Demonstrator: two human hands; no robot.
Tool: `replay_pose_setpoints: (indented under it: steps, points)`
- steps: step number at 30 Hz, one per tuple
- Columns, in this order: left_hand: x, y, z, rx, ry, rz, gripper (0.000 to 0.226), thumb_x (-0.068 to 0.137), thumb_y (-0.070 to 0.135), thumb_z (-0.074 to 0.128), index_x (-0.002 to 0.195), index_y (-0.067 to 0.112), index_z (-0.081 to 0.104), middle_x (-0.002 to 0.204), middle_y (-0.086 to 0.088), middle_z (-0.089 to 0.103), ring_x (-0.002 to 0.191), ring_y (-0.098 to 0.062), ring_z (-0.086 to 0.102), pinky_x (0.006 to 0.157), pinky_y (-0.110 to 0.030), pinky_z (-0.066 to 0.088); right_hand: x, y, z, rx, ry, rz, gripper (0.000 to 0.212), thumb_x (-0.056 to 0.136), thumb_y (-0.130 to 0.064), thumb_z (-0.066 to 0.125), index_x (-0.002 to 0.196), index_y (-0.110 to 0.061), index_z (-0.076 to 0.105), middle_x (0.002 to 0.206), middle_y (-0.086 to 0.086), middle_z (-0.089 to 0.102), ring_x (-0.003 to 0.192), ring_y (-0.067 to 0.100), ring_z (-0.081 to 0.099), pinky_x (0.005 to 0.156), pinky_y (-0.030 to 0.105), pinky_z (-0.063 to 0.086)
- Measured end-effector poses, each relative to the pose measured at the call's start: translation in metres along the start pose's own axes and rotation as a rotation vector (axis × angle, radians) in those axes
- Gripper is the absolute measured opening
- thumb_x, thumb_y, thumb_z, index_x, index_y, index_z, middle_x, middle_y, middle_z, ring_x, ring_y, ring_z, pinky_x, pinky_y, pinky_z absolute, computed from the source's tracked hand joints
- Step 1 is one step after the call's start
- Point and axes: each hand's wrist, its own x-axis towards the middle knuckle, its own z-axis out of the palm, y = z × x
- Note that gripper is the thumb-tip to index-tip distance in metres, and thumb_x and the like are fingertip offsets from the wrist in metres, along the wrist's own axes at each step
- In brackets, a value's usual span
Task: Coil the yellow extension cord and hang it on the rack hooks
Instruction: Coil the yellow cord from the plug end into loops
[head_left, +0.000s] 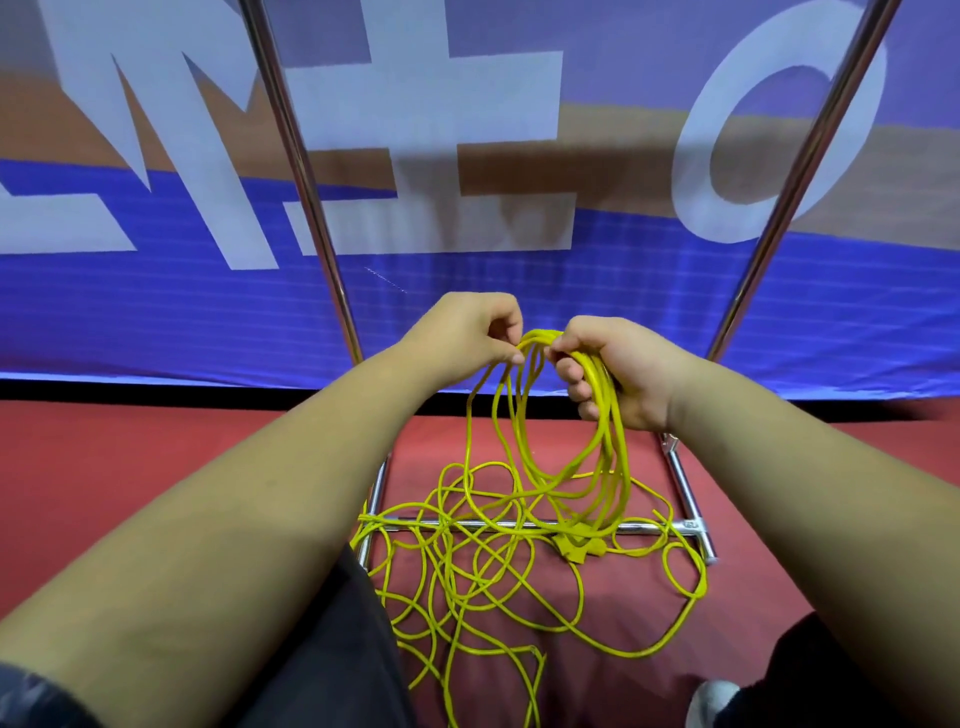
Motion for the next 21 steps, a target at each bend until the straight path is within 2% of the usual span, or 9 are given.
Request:
replay_pose_setpoints:
  steps: [2, 5, 10, 12, 15, 17, 18, 19, 21]
  points:
    - [-0.001, 0.007, 0.0, -0.041, 0.048, 0.054, 0.022, 0.075, 0.019, 0.089, 0.083, 0.024, 0.069, 0.075, 0.009, 0.07, 0.072, -0.002, 0.064, 0.067, -0.022, 0.051, -0.001, -0.001, -0.003, -0.028, 0.003, -0.019, 0.024, 0.099, -0.037, 0.062, 0.084, -0.018, 0.061, 0.06, -0.004, 0.048, 0.042, 0.013, 0.041, 0.044, 0.026, 0.037]
    - [-0.002, 0.019, 0.002, -0.084, 0.122, 0.141, 0.017, 0.078, 0.015, 0.084, 0.085, 0.022, 0.07, 0.081, 0.008, 0.07, 0.08, -0.007, 0.066, 0.071, -0.022, 0.053, -0.003, -0.002, -0.007, -0.069, 0.003, -0.028, 0.033, 0.093, -0.053, 0.071, 0.088, -0.021, 0.065, 0.063, -0.005, 0.049, 0.044, 0.012, 0.043, 0.047, 0.027, 0.041]
    - [0.0, 0.026, 0.006, -0.102, 0.161, 0.184, 0.025, 0.079, 0.01, 0.084, 0.093, 0.023, 0.069, 0.093, 0.009, 0.068, 0.089, -0.007, 0.066, 0.077, -0.027, 0.056, -0.006, -0.005, -0.01, -0.022, -0.018, -0.047, 0.014, 0.099, -0.029, 0.063, 0.089, -0.02, 0.063, 0.06, -0.005, 0.042, 0.042, 0.011, 0.034, 0.044, 0.026, 0.032]
    - [0.004, 0.02, 0.009, -0.1, 0.127, 0.099, 0.037, 0.075, 0.011, 0.087, 0.103, 0.023, 0.065, 0.102, 0.006, 0.064, 0.092, -0.009, 0.065, 0.082, -0.034, 0.058, -0.007, -0.006, -0.012, 0.016, -0.015, -0.059, 0.016, 0.099, -0.025, 0.059, 0.085, -0.019, 0.058, 0.054, -0.006, 0.035, 0.039, 0.011, 0.028, 0.041, 0.025, 0.027]
    - [0.005, 0.0, 0.017, 0.044, -0.091, -0.085, 0.075, 0.072, 0.029, 0.095, 0.134, 0.021, 0.053, 0.129, 0.001, 0.053, 0.11, -0.017, 0.06, 0.096, -0.039, 0.053, -0.011, -0.01, -0.013, 0.047, -0.055, -0.074, 0.013, 0.099, -0.022, 0.053, 0.087, -0.018, 0.052, 0.046, -0.006, 0.027, 0.036, 0.012, 0.024, 0.04, 0.025, 0.024]
    - [-0.001, -0.012, 0.022, -0.043, -0.219, -0.197, 0.106, 0.072, 0.04, 0.094, 0.157, 0.025, 0.034, 0.149, 0.003, 0.046, 0.128, -0.016, 0.053, 0.106, -0.035, 0.047, -0.015, -0.012, -0.011, 0.053, -0.101, -0.072, 0.015, 0.1, -0.025, 0.053, 0.087, -0.017, 0.053, 0.043, -0.006, 0.025, 0.035, 0.012, 0.026, 0.04, 0.025, 0.026]
    - [-0.004, -0.016, 0.024, -0.127, -0.252, -0.226, 0.107, 0.073, 0.046, 0.092, 0.159, 0.032, 0.031, 0.149, 0.009, 0.047, 0.13, -0.013, 0.053, 0.107, -0.034, 0.045, -0.018, -0.012, -0.01, 0.044, -0.115, -0.075, 0.019, 0.102, -0.029, 0.055, 0.086, -0.017, 0.055, 0.041, -0.006, 0.025, 0.034, 0.012, 0.027, 0.041, 0.024, 0.026]
    - [-0.005, -0.019, 0.026, -0.202, -0.263, -0.237, 0.096, 0.074, 0.049, 0.09, 0.154, 0.039, 0.037, 0.142, 0.014, 0.055, 0.125, -0.009, 0.057, 0.105, -0.034, 0.047, -0.019, -0.012, -0.008, 0.027, -0.118, -0.082, 0.024, 0.102, -0.034, 0.058, 0.085, -0.017, 0.057, 0.041, -0.007, 0.024, 0.034, 0.012, 0.028, 0.042, 0.024, 0.026]
    - [-0.001, -0.021, 0.031, -0.265, -0.237, -0.244, 0.053, 0.081, 0.048, 0.084, 0.128, 0.038, 0.061, 0.113, 0.012, 0.07, 0.1, -0.008, 0.067, 0.096, -0.039, 0.054, -0.021, -0.01, -0.006, -0.002, -0.103, -0.095, 0.027, 0.102, -0.039, 0.061, 0.086, -0.018, 0.059, 0.041, -0.007, 0.024, 0.034, 0.011, 0.029, 0.044, 0.025, 0.023]
